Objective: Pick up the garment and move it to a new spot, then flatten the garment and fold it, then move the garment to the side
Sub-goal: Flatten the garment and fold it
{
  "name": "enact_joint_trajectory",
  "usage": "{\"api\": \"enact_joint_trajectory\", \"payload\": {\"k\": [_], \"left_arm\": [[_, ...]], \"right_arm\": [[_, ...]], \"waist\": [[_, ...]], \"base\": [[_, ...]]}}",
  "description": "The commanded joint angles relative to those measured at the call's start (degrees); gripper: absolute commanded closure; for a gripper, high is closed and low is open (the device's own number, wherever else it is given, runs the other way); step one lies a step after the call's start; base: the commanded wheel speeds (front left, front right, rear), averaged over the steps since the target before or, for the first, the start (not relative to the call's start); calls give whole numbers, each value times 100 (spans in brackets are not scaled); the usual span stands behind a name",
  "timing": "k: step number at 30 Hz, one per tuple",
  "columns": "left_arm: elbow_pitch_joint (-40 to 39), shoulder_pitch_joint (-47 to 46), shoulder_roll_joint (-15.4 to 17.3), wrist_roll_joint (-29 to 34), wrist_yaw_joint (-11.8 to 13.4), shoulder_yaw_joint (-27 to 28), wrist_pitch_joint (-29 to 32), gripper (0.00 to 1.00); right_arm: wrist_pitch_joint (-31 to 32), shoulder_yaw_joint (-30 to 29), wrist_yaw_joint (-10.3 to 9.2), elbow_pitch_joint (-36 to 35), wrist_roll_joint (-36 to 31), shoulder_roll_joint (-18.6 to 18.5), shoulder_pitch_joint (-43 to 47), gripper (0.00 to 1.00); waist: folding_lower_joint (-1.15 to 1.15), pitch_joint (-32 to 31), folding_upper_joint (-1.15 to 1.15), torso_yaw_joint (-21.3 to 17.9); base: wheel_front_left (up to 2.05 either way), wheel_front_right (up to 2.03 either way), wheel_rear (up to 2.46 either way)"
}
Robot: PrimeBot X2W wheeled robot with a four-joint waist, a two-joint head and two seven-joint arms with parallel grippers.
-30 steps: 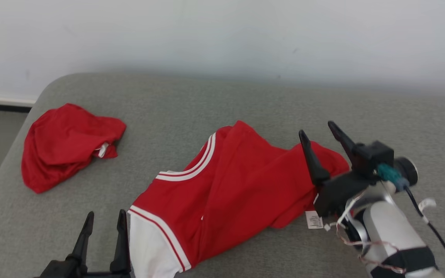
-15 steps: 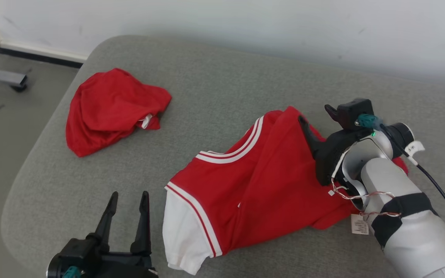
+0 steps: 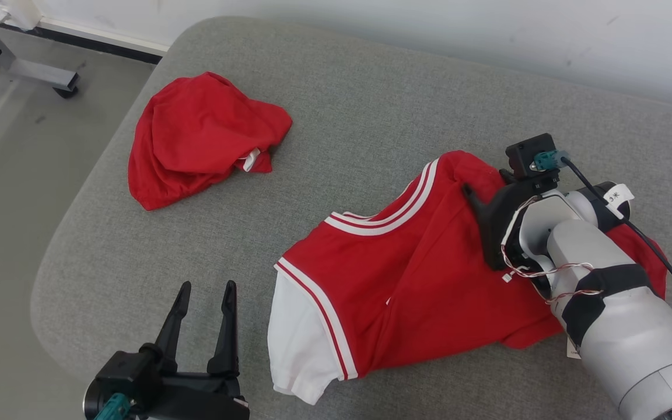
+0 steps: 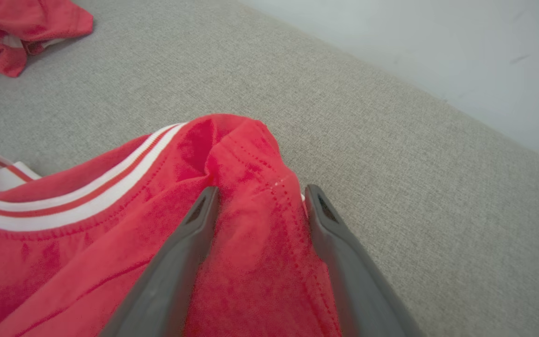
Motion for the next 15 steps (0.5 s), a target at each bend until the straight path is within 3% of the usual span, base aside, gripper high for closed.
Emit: {"api": "enact_joint_trajectory", "payload": {"k": [1,15], "left_arm": [[5,-60,-11,-4,18,22,-19,0],[38,179,-10,122,47,293,-20,0]], "right_arm": [[24,49,6,80,95,40,-69,100],[-1542,365,6,-141,447,35,13,100]], "waist": [[-1,24,-1,-4],[-1,-316,-1,-614]], "base": [[0,0,0],[0,0,0]]}}
